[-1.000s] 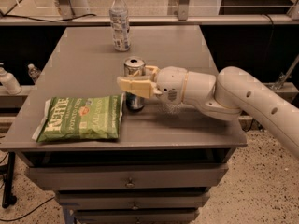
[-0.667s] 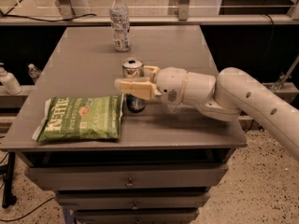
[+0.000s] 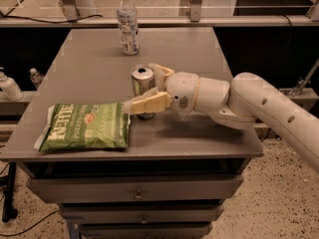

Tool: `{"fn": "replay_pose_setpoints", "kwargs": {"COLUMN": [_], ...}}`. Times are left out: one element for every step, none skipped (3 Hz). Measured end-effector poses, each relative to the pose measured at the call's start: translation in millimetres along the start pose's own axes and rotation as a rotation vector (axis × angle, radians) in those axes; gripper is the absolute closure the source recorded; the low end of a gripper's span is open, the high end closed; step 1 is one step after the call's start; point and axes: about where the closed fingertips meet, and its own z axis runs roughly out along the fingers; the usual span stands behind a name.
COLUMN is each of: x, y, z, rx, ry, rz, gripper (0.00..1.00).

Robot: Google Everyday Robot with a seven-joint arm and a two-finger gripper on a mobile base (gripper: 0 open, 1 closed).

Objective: Move redbull can near green jalapeno chip bag

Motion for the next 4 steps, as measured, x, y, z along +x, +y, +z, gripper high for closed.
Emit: {"fn": "replay_pose_setpoints", "kwargs": {"x": [-6.5, -30.3, -79.2, -132.4], "y": [-5.0, -18.6, -27.8, -26.8], "z": [-12.0, -56.1, -126.9, -194.0], "rx": [0.018, 0.118, 0.281, 0.452], "ry": [0.015, 0.057, 0.11, 0.12], "rz": [-0.023, -0.092, -0.216, -0.342], "gripper": [0.0, 0.0, 0.0, 0.0]}}
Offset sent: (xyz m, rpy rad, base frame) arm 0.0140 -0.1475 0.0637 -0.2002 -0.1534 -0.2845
